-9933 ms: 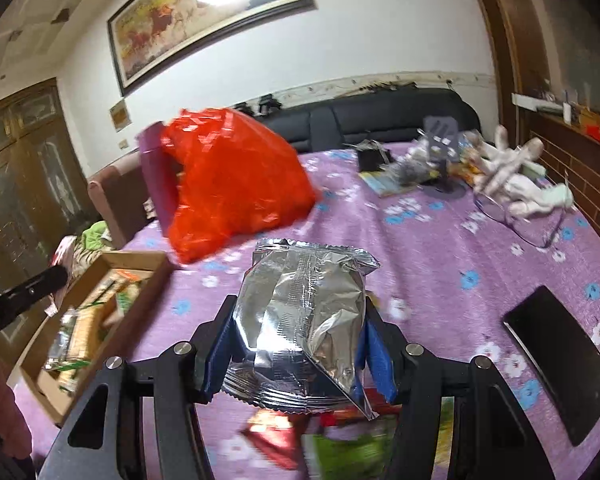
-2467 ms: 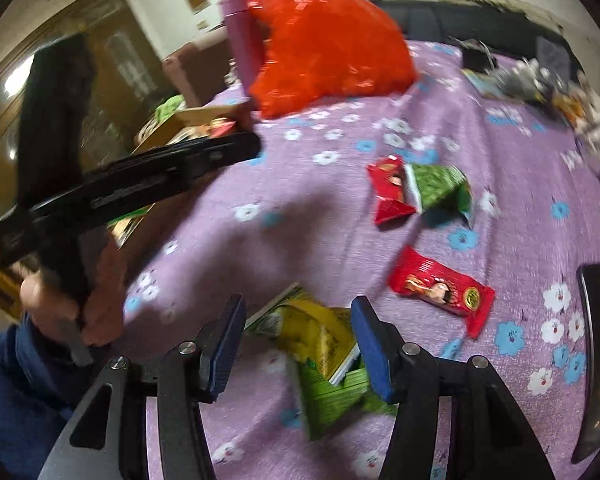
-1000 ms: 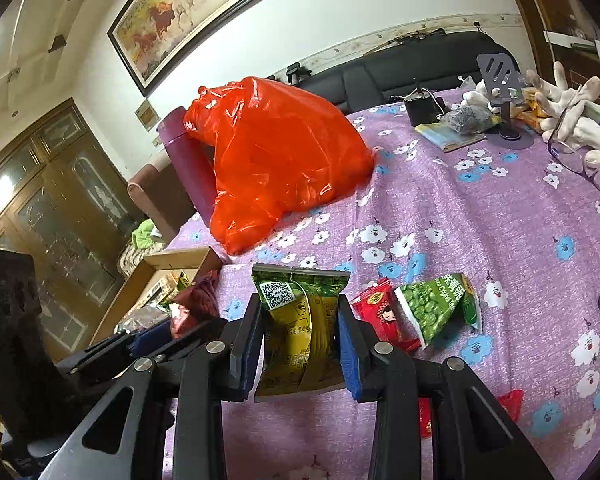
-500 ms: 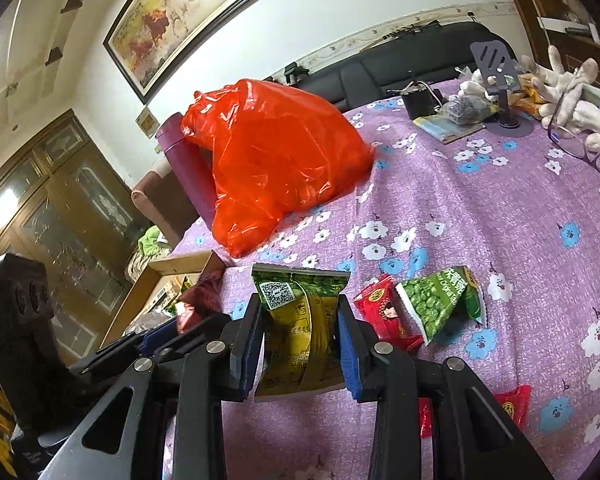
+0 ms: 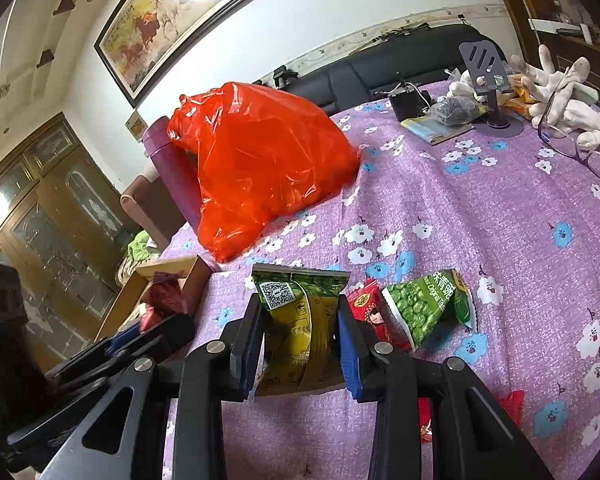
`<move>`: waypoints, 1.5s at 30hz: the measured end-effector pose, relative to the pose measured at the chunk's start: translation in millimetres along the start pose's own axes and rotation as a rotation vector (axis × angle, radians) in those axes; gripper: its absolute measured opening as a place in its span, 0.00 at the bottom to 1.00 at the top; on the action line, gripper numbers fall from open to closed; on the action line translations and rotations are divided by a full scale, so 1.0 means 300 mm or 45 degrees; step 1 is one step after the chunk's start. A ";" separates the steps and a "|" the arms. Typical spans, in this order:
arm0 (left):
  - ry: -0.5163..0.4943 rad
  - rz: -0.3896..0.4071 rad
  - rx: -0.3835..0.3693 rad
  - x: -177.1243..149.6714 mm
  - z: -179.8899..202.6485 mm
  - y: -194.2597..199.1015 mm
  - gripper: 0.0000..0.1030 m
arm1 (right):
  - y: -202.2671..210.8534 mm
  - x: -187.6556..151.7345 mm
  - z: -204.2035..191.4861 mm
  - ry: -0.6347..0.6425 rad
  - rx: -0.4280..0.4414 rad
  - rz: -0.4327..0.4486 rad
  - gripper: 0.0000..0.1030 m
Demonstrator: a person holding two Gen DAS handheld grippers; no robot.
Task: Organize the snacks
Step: 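Carry both bags over the box lid, lower them and open both tools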
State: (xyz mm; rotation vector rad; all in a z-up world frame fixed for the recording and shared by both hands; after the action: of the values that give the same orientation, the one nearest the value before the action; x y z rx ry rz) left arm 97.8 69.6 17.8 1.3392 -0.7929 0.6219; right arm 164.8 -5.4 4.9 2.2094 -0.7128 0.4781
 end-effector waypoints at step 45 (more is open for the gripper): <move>0.336 -0.035 0.390 -0.356 -0.753 0.310 0.36 | -0.595 -0.410 -0.744 0.195 0.089 -0.402 0.37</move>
State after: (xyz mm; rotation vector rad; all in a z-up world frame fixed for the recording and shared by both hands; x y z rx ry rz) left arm -7.3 311.4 -22.4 1.5026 -0.4768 0.9041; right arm 155.3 305.1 -13.3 2.2675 -0.2629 0.5092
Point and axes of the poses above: each gripper's, at about its wrist camera, not at the fingertips, and y roughly against the way its jaws point, z to its right, x to its top, the point moved 10 cm from there along -y, roughly the way its jaws point, and after that the axes turned 13 degrees about -y, right-handed, at the moved point
